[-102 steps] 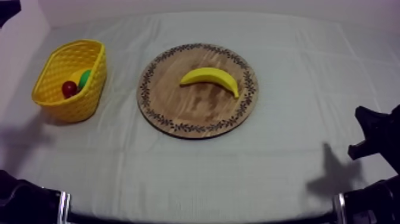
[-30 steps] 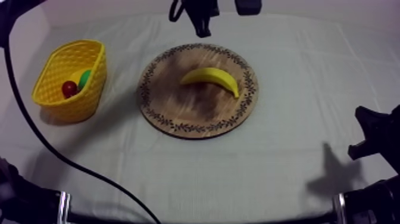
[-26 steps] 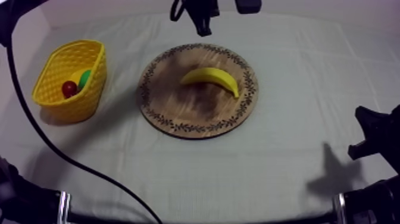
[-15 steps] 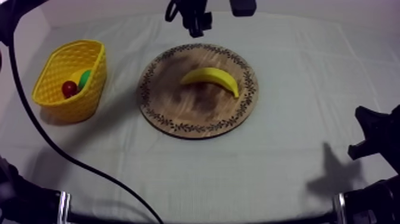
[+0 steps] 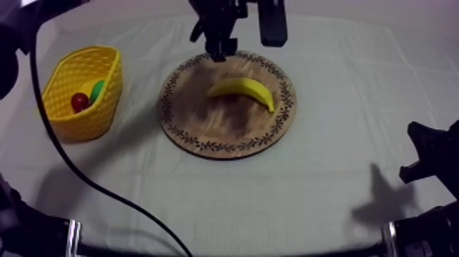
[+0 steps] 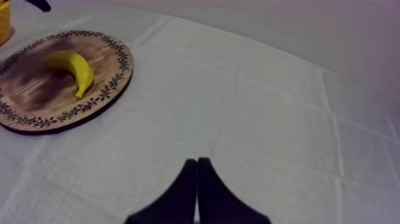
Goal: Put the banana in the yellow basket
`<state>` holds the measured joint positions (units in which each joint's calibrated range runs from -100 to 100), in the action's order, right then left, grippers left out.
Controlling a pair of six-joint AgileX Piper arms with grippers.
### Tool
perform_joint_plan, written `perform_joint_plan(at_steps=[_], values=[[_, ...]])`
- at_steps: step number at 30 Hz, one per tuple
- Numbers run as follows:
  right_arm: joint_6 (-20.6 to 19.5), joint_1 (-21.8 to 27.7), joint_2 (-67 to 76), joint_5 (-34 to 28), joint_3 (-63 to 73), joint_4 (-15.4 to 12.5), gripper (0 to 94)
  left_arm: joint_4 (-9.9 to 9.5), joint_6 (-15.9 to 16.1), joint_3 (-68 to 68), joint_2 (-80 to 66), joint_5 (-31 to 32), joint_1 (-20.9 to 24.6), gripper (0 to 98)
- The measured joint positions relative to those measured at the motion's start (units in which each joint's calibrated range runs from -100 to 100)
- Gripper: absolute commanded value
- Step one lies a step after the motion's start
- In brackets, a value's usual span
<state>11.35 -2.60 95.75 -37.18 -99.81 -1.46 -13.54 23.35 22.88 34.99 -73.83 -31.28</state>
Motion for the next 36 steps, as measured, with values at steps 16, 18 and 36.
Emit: perform_joint_plan(at_steps=[16,18,36], values=[[0.00,0.00,0.00,0.00,0.00,0.00,0.3,0.61,-1.24,7.23,14.73,-2.42,-0.21,68.7],[0.00,0.00,0.00,0.00,0.00,0.00,0.3,0.74,-1.32,8.58,16.71,-2.74,-0.27,68.4],[0.00,0.00,0.00,0.00,0.00,0.00,0.3,1.14,-0.53,18.56,23.93,-8.67,-0.61,50.4]])
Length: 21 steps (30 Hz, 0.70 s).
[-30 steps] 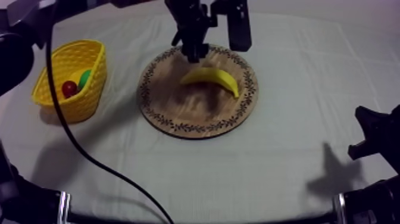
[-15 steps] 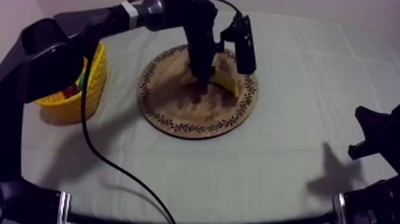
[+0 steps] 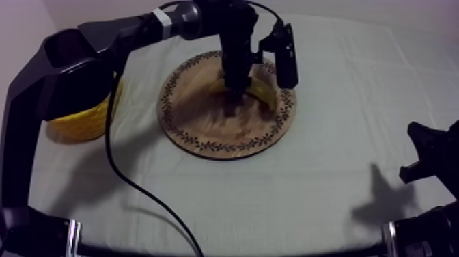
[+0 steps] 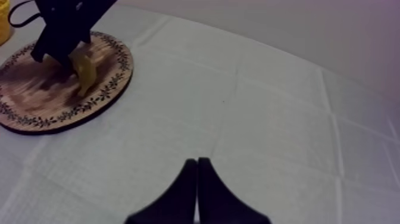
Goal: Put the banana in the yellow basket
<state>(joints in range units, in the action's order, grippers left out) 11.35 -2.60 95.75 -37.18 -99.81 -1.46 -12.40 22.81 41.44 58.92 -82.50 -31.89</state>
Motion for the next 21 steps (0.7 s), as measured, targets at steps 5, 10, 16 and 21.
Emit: perform_joint_plan(at_steps=[5,10,16,21], values=[[0.00,0.00,0.00,0.00,0.00,0.00,0.3,0.30,1.35,0.02,-0.42,-2.00,0.00,33.6],[0.03,0.00,0.00,0.00,0.00,0.00,0.3,0.72,2.23,-0.54,-1.00,-2.41,0.12,28.5],[0.04,0.00,0.00,0.01,0.00,0.00,0.3,1.02,2.54,-1.09,-1.12,-3.20,0.36,39.2],[0.00,0.00,0.00,0.01,0.00,0.00,0.3,1.36,2.45,-1.67,-0.94,-4.01,0.40,42.0]])
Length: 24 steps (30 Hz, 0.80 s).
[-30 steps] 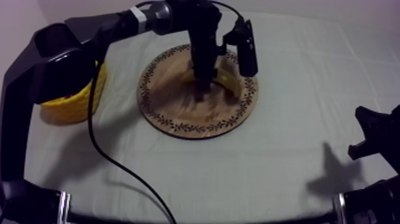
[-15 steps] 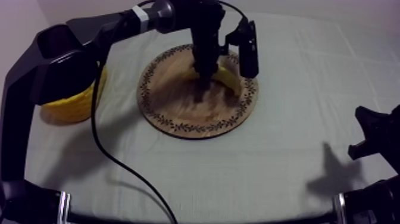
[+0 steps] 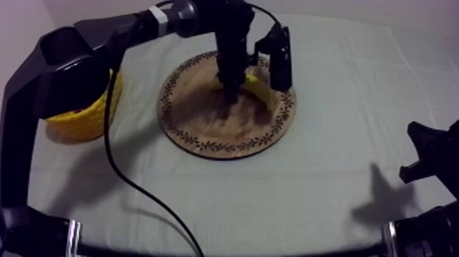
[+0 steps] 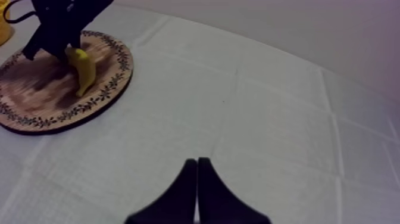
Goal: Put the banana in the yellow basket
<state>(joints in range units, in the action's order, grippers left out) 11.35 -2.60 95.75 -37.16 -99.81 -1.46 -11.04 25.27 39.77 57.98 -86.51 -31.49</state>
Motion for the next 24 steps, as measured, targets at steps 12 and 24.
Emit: perform_joint_plan(at_steps=[12,24], values=[[0.00,0.00,0.00,0.00,0.00,0.00,0.3,0.62,0.43,-0.57,1.06,-2.11,-0.16,37.6],[0.00,0.00,0.00,0.00,0.00,0.00,0.3,1.49,1.04,-0.47,1.26,-2.68,0.35,18.9]])
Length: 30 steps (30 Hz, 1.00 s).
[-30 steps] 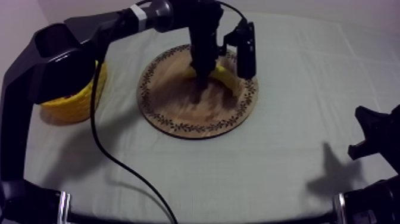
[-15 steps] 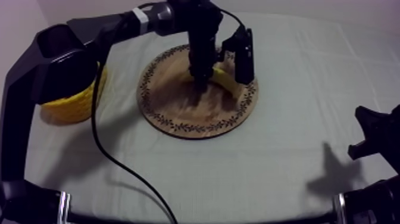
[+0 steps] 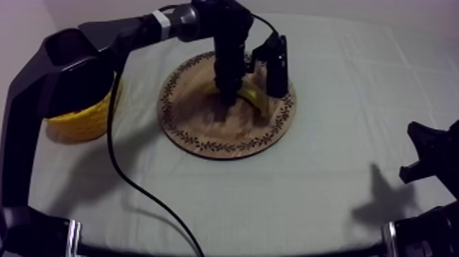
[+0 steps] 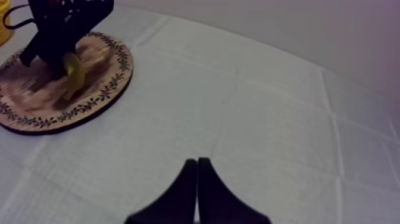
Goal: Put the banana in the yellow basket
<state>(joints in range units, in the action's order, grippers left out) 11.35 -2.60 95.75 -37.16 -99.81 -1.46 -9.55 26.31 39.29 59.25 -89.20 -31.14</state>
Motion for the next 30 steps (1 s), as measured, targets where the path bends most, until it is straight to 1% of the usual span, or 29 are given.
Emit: perform_joint_plan(at_steps=[2,5,14,18,24,27,30], values=[[0.00,0.00,0.00,0.00,0.00,0.00,0.3,0.06,0.11,-0.28,-0.50,0.00,0.10,15.4],[0.00,0.00,0.00,0.00,0.00,0.00,0.3,0.81,0.29,-0.90,-1.52,-0.03,0.21,11.7],[0.00,0.00,0.00,0.00,0.00,0.00,0.3,2.61,0.06,-6.61,-8.12,-1.03,1.20,8.9],[0.00,0.00,0.00,0.00,0.00,0.00,0.3,3.54,-1.21,-10.16,-14.00,-1.15,1.96,9.0],[0.00,0.00,0.00,0.00,0.00,0.00,0.3,4.85,-4.02,-17.98,-26.02,-1.27,4.17,10.1],[0.00,0.00,0.00,0.00,0.00,0.00,0.3,4.81,-5.05,-22.75,-33.32,-1.35,5.83,10.8],[0.00,0.00,0.00,0.00,0.00,0.00,0.3,3.94,-6.11,-28.40,-40.90,-1.59,7.74,11.0]])
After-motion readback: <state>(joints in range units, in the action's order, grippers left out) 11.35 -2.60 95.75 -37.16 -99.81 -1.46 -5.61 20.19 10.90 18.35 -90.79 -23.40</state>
